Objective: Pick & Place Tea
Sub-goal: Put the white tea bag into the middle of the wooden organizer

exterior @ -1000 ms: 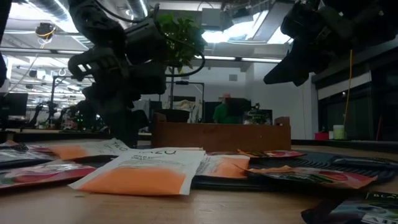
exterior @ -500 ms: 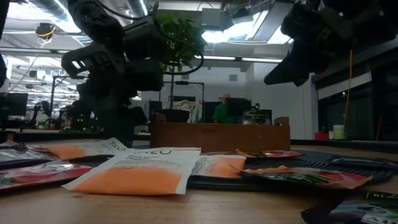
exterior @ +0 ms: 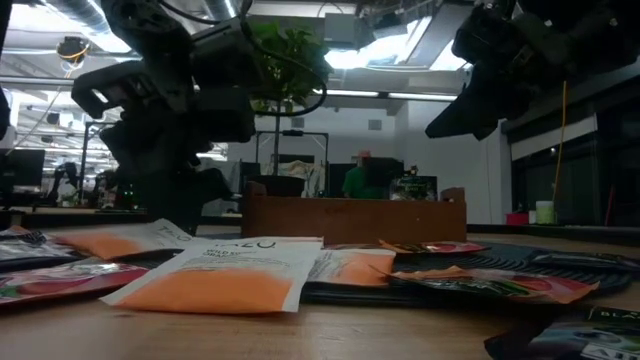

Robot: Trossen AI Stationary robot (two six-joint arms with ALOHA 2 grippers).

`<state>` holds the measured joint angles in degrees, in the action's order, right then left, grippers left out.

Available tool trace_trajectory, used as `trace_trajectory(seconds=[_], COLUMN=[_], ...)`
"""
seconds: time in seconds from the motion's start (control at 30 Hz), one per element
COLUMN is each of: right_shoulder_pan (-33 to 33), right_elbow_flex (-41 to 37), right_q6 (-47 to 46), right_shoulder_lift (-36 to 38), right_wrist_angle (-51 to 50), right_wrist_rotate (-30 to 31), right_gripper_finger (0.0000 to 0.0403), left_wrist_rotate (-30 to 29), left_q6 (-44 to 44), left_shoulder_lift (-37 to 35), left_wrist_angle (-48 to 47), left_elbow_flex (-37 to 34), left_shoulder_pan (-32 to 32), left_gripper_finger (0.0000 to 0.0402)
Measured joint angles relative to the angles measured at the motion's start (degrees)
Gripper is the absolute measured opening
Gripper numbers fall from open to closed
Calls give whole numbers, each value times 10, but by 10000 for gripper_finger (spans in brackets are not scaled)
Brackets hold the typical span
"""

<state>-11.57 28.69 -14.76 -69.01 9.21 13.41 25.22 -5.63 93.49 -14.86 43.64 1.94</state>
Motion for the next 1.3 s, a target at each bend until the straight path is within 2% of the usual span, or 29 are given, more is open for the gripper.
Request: trace_trajectory(seconds=[1.0,1.3], right_shoulder_pan=[0,0], right_elbow_flex=[0,0], right_q6=[0,0], right_shoulder_lift=[0,0], right_wrist_angle=[0,0], right_wrist_rotate=[0,0], right_gripper_finger=[39,39], left_wrist_rotate=[-2,-69], left_q6=[-42,-41], left_shoulder_lift=[0,-1], left_wrist_angle=[-21,-12], left_elbow_flex=[0,1], left_shoulder_pan=[12,42], left_gripper_finger=[224,223])
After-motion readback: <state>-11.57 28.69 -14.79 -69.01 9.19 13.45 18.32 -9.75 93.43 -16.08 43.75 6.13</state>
